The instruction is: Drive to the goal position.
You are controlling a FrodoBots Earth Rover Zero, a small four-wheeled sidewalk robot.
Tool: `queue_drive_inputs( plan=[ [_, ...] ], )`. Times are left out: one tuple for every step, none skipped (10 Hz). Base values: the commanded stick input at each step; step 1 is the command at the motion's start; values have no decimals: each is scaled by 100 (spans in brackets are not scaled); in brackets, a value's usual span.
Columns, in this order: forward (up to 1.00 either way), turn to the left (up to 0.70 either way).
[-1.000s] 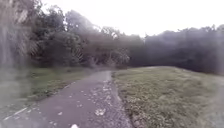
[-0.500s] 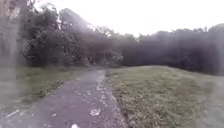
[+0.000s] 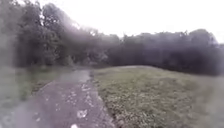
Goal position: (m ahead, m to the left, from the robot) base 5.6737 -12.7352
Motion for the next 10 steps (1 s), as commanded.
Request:
queue_drive_inputs(
  plan=[
    [0,-100],
    [0,-100],
    [0,-100],
    [0,-100],
    [0,-100],
    [0,-100],
    [0,-100],
    [0,-100],
    [0,-100],
    [0,-100]
  ],
)
